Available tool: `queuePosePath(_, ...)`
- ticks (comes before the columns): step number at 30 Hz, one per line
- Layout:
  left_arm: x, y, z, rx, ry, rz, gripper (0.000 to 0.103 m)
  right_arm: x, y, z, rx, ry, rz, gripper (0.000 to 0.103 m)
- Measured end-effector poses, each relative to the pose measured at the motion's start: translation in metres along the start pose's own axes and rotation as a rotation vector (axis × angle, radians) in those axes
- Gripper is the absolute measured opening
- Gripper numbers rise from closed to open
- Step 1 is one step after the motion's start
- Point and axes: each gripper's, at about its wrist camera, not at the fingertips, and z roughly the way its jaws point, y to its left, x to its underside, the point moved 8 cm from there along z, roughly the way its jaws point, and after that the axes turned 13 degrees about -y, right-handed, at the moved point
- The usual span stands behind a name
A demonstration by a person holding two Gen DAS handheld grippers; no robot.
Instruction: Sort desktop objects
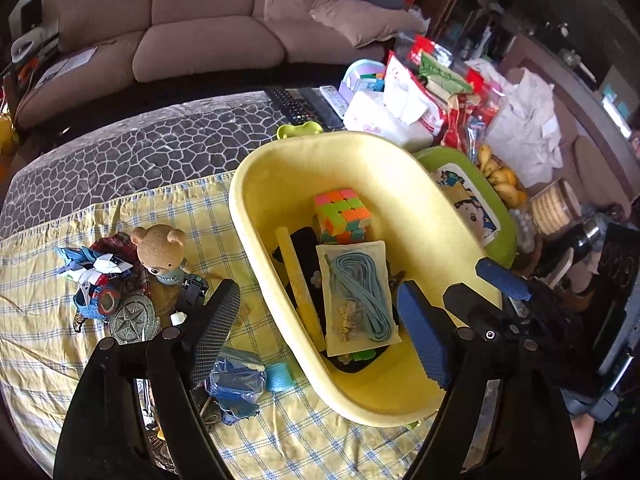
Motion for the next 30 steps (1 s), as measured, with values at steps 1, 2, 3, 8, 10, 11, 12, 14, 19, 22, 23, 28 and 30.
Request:
queuePosePath(1,0.002,0.002,-0.001,0.002,0.002,-0.004,0.081,0.0,0.001,0.0,0.002,0.003,-0.007,0.082)
queuePosePath(2,0.004,0.003,-0.002,0.003,0.003,-0.007,0.084,0.001,0.002,0.001,0.003,0.005,-0.012,0.083)
queuePosePath(3,0.006,0.005,-0.003,-0.001,0.002,-0.008,0.09,0.001,0.003,0.001,0.003,0.007,-0.016,0.085)
queuePosePath(8,0.015,0.016,-0.01,-0.031,-0.01,-0.013,0.101,0.003,0.006,0.002,0.024,0.016,-0.049,0.103)
queuePosePath(10,0.017,0.021,-0.011,-0.036,-0.01,-0.022,0.102,0.002,0.006,0.002,0.031,0.009,-0.054,0.103)
queuePosePath(11,0.019,0.023,-0.012,-0.042,-0.009,-0.025,0.103,0.003,0.007,0.001,0.027,0.011,-0.055,0.103)
queuePosePath(12,0.02,0.025,-0.012,-0.05,-0.007,-0.026,0.103,0.003,0.009,0.001,0.024,0.011,-0.055,0.103)
queuePosePath(14,0.023,0.029,-0.013,-0.061,-0.003,-0.024,0.103,0.002,0.011,0.001,0.028,0.01,-0.061,0.103)
queuePosePath(19,0.033,0.038,-0.02,-0.093,-0.006,-0.018,0.103,0.001,0.022,0.002,0.031,0.008,-0.082,0.103)
queuePosePath(22,0.036,0.046,-0.024,-0.096,-0.012,-0.034,0.103,0.001,0.031,0.004,0.024,0.009,-0.086,0.103)
queuePosePath(23,0.037,0.049,-0.025,-0.098,-0.016,-0.041,0.103,0.002,0.035,0.004,0.018,0.008,-0.085,0.103)
queuePosePath(28,0.044,0.067,-0.03,-0.11,-0.02,-0.077,0.103,0.003,0.057,0.01,-0.003,0.009,-0.112,0.103)
queuePosePath(30,0.047,0.075,-0.033,-0.105,-0.023,-0.1,0.103,0.004,0.065,0.013,-0.011,0.01,-0.117,0.103)
